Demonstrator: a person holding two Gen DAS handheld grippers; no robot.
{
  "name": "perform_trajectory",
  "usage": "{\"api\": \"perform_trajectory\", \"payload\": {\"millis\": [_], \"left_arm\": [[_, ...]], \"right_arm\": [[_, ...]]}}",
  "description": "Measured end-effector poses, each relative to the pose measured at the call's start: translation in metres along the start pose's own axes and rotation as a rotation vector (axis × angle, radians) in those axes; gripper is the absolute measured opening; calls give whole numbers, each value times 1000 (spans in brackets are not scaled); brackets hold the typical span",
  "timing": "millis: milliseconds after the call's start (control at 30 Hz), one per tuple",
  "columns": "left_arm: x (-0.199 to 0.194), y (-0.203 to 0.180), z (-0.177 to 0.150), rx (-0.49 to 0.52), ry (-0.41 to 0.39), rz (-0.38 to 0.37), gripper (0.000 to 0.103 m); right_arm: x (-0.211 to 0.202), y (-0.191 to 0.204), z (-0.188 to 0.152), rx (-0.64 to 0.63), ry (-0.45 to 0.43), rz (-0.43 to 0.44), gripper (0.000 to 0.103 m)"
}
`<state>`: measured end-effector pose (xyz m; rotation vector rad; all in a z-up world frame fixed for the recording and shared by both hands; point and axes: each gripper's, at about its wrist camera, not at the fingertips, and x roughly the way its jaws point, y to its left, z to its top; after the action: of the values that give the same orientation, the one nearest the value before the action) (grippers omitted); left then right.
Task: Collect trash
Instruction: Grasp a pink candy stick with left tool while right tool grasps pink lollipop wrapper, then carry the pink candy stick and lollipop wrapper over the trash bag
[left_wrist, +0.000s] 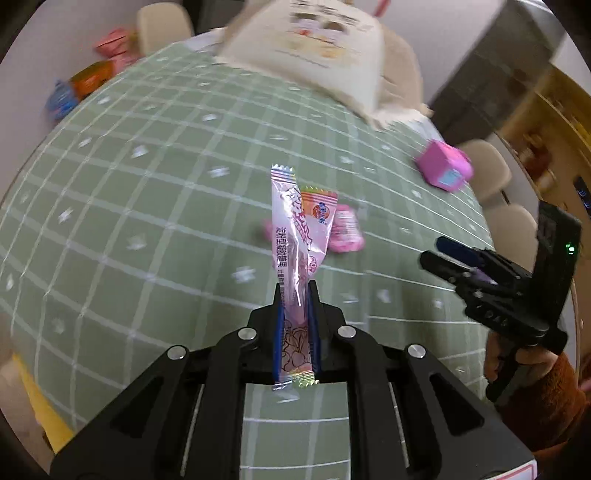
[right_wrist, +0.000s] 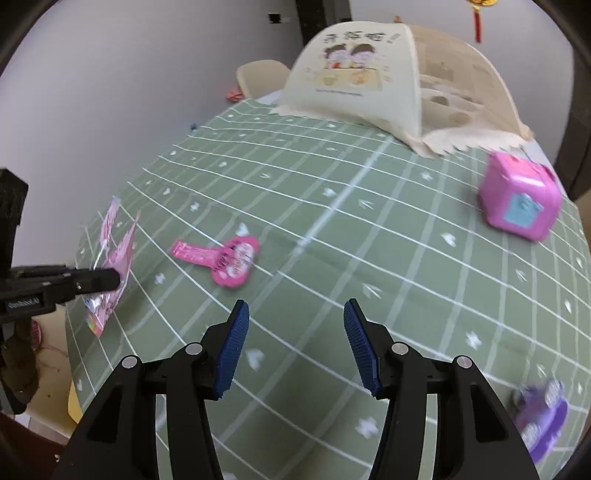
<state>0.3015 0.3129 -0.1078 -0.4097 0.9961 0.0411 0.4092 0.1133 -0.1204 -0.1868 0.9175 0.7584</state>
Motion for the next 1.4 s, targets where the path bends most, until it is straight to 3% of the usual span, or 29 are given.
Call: {"api": "perform_trajectory", "payload": {"millis": [200,400,667,700,733,767,833,1067,1400], "left_arm": [[-13,34,-5,-60,-23,68,11],[-24,49,-5,-76,-43,83,11],[-26,52,-10,-87,-42,76,11],[-26,52,-10,-88,-41,75,11],[-26,52,-11,-89,-42,74,11],[-27,50,-11,-90,-42,72,11],[-28,47,-12,-89,-43,67,11],[-37,5,-10,-20,-68,16,11],[-63,-139,-26,230,-129,-146,11]], "right_arm": [[35,35,18,-89,35,51,51],[75,68,31,-292,83,11,51],[93,58,32,-260,131,49,51],[90,56,31,-235,124,62,45],[86,53,31,-201,125,86,27],[85,51,31,-181,136,92,22],[74,47,30,-156,130,66,16],[-6,26,13,-56,36,30,16],[-170,-21,-59,77,-124,-187,16]]}}
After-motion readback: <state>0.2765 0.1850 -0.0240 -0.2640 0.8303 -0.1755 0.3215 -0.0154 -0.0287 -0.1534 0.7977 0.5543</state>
